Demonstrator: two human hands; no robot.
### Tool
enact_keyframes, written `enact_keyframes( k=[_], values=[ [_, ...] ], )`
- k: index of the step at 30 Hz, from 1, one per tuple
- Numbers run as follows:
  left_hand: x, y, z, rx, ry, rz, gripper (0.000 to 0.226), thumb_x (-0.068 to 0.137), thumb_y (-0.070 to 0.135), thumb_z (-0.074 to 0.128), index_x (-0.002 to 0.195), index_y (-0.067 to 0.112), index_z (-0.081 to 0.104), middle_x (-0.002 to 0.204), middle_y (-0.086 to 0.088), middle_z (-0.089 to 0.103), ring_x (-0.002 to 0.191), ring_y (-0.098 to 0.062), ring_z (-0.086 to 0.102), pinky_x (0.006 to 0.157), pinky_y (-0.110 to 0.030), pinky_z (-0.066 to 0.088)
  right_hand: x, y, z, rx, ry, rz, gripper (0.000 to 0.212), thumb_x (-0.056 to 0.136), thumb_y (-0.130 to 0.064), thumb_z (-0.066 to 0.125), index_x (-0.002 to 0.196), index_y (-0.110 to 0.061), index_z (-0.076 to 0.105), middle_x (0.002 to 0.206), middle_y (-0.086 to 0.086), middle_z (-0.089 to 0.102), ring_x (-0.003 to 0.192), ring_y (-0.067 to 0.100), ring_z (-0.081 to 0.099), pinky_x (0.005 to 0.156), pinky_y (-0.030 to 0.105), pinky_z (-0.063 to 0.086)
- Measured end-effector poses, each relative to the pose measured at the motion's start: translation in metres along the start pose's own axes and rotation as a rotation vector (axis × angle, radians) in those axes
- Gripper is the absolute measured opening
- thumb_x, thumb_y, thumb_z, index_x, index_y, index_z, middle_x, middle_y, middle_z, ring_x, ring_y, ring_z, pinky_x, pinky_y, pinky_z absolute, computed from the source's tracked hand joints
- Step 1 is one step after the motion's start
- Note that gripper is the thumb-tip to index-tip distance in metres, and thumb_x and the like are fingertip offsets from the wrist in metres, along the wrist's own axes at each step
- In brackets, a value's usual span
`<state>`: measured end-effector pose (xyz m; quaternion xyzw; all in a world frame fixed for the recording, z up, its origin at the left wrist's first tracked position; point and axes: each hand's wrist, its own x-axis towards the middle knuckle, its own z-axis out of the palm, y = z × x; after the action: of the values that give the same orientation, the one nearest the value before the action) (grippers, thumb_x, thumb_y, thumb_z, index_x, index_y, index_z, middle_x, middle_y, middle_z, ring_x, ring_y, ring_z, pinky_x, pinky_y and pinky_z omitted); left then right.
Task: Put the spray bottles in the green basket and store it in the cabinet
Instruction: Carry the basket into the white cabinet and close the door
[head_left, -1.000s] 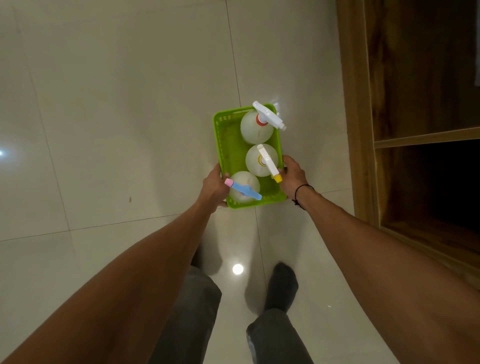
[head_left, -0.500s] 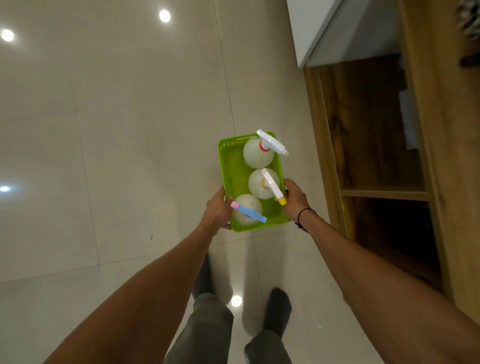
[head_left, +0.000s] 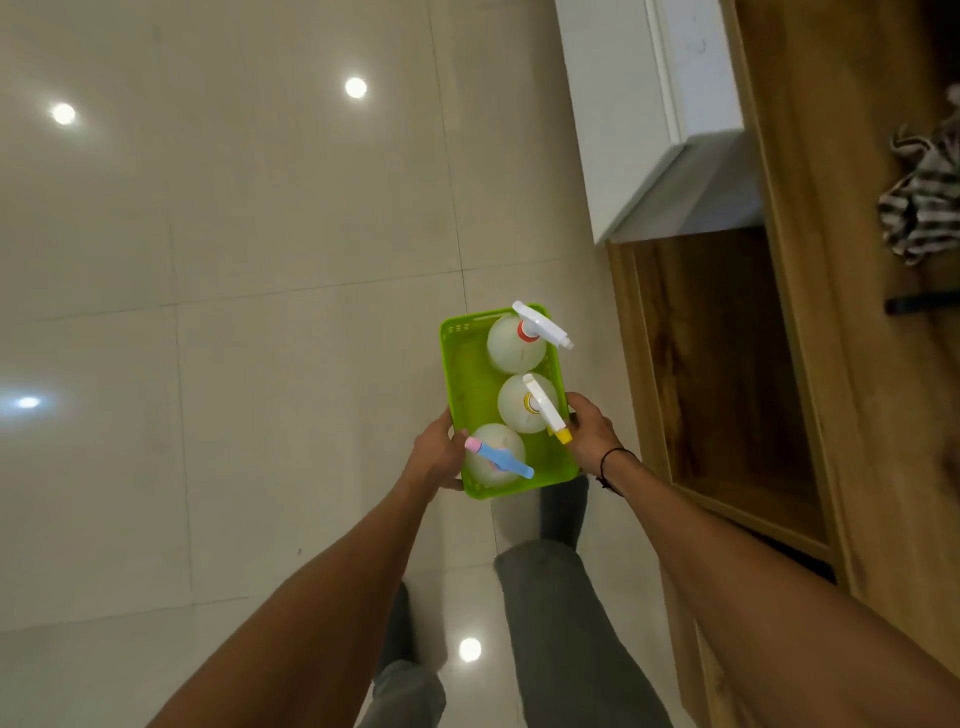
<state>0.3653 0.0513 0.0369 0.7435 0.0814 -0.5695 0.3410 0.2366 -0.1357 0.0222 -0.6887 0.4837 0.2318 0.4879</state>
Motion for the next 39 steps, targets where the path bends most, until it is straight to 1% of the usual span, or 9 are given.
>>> enact_keyframes(
  k=[5,7,10,18,22,27,30,37,39],
  values=[
    [0.024,0.047,0.003,-0.044,0.021,-0.045,0.053,0.114,0.027,0.05,0.166,0.028,0.039,0.155,-0.021,0.054,0.132,-0.048,0.062,0.098,-0.067,0.059,0.037,-0.028,-0.037,-0.026,-0.037,-0.002,0.031,0.104,-0.012,0.045,0.13,-0.023,0.057,0.111,0.016,0.065,0.103,0.038,0.063,0.093,0.051,0.059],
    [0.033,0.059,0.004,-0.066,0.032,-0.048,0.053,0.114,0.025,0.051,0.165,0.029,0.041,0.154,-0.021,0.055,0.131,-0.047,0.064,0.097,-0.066,0.06,0.046,-0.037,-0.05,-0.036,-0.072,0.004,0.03,0.103,-0.013,0.045,0.129,-0.025,0.055,0.115,0.017,0.065,0.106,0.041,0.065,0.089,0.058,0.061],
    [0.051,0.071,0.008,-0.079,0.04,-0.046,0.053,0.114,0.025,0.051,0.165,0.028,0.041,0.154,-0.021,0.056,0.13,-0.045,0.065,0.096,-0.065,0.061,0.069,-0.045,-0.065,-0.057,-0.08,0.009,0.03,0.1,-0.011,0.044,0.126,-0.024,0.054,0.118,0.019,0.064,0.106,0.044,0.066,0.082,0.061,0.063],
    [0.127,0.07,0.025,-0.016,0.047,-0.024,0.048,0.114,0.02,0.049,0.162,0.024,0.046,0.152,-0.022,0.058,0.128,-0.047,0.066,0.094,-0.067,0.061,0.147,-0.025,-0.058,-0.072,-0.062,0.03,0.03,0.1,-0.006,0.047,0.126,-0.019,0.053,0.118,0.021,0.065,0.104,0.042,0.067,0.086,0.058,0.062],
    [0.163,0.058,0.033,0.006,0.042,-0.041,0.049,0.114,0.018,0.048,0.163,0.024,0.045,0.153,-0.021,0.057,0.129,-0.047,0.066,0.095,-0.066,0.061,0.181,-0.001,-0.043,-0.079,-0.045,0.038,0.034,0.098,-0.005,0.05,0.129,-0.019,0.054,0.122,0.022,0.063,0.102,0.037,0.064,0.078,0.041,0.056],
    [0.189,0.045,0.04,0.02,0.043,-0.033,0.047,0.114,0.021,0.048,0.161,0.025,0.048,0.151,-0.019,0.058,0.129,-0.046,0.065,0.094,-0.066,0.061,0.206,0.019,-0.03,-0.062,-0.04,0.052,0.034,0.098,-0.004,0.051,0.129,-0.017,0.055,0.124,0.02,0.064,0.107,0.037,0.065,0.093,0.05,0.059],
    [0.198,0.038,0.043,0.021,0.068,-0.011,0.045,0.114,0.022,0.048,0.159,0.026,0.05,0.149,-0.018,0.059,0.129,-0.045,0.066,0.095,-0.066,0.061,0.214,0.024,-0.026,-0.064,-0.036,0.047,0.038,0.096,-0.002,0.054,0.13,-0.017,0.056,0.126,0.017,0.065,0.111,0.038,0.065,0.094,0.045,0.058],
    [0.201,0.032,0.042,0.055,0.077,0.05,0.048,0.116,0.027,0.044,0.164,0.025,0.043,0.15,-0.02,0.057,0.129,-0.046,0.064,0.095,-0.065,0.061,0.222,0.032,-0.025,-0.025,-0.061,0.025,0.044,0.099,0.001,0.055,0.139,-0.016,0.053,0.138,0.014,0.062,0.123,0.035,0.063,0.105,0.052,0.054],
    [0.198,0.033,0.039,0.072,0.095,0.062,0.05,0.116,0.031,0.041,0.165,0.021,0.038,0.147,-0.021,0.058,0.125,-0.048,0.067,0.095,-0.064,0.062,0.219,0.032,-0.026,-0.021,-0.045,0.019,0.044,0.1,0.0,0.052,0.142,-0.015,0.051,0.137,0.015,0.063,0.123,0.034,0.062,0.106,0.049,0.053]
  ],
)
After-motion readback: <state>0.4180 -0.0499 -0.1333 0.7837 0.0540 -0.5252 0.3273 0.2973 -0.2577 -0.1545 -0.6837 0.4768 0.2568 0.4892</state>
